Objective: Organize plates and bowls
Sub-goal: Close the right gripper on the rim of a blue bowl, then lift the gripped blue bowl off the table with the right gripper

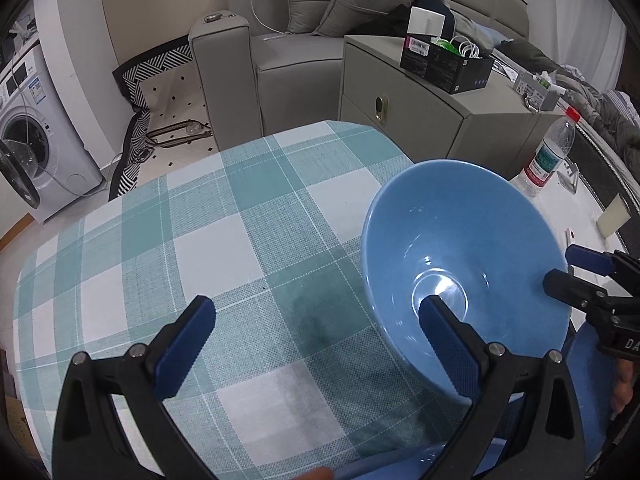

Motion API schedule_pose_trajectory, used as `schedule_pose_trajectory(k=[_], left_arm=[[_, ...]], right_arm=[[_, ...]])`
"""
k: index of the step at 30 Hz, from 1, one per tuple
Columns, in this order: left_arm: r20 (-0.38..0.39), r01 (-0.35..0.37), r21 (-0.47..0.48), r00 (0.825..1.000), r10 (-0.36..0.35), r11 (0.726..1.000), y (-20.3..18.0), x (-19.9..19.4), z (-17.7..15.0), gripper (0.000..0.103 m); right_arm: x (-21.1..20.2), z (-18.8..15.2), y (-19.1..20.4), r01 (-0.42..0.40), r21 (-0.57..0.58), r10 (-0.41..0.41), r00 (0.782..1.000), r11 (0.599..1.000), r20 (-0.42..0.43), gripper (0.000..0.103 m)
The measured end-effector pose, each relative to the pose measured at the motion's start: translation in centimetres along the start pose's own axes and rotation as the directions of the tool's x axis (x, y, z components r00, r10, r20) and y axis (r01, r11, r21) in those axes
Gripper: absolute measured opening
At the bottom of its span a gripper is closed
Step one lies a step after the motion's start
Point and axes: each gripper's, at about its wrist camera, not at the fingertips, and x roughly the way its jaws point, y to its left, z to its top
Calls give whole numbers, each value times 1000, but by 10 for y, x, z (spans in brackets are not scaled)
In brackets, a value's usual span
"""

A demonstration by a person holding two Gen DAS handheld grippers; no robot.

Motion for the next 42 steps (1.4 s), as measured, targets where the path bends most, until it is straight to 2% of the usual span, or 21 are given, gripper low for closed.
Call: schedule_pose_trajectory(k=[3, 6, 8, 10, 15, 22, 29, 42], left_arm=[[-2, 15, -3, 1000, -15, 1000, 0, 3, 1, 94], [-15, 29, 0, 999, -29, 1000, -1, 7, 1, 91], [-22, 48, 12, 999, -48, 999, -3, 9, 1, 75], [-40, 65, 16, 997, -64, 998, -5, 12, 0, 66], [-48, 112, 11, 993, -111, 994, -9, 11, 0, 50], [-50, 133, 44, 990, -131, 990, -19, 7, -2, 26], [-32, 128, 63, 991, -126, 990, -21, 1, -3, 18], [-5, 129, 55, 992, -129, 990, -21, -6, -3, 18]], right_arm=[[7, -1, 0, 0, 1, 0, 1000, 1000, -16, 64], [9, -2, 0, -5, -7, 5, 1000, 1000, -20, 62], [10, -2, 0, -10, -11, 10, 1000, 1000, -21, 58], [9, -2, 3, -19, -23, 19, 1000, 1000, -21, 52], [9, -2, 10, -32, -39, 31, 999, 999, -18, 40], [4, -5, 22, -29, -81, 29, 1000, 996, -3, 23], [1, -5, 25, -9, -93, 10, 1000, 996, 9, 20], [-3, -5, 24, 6, -87, -4, 1000, 996, 25, 20]])
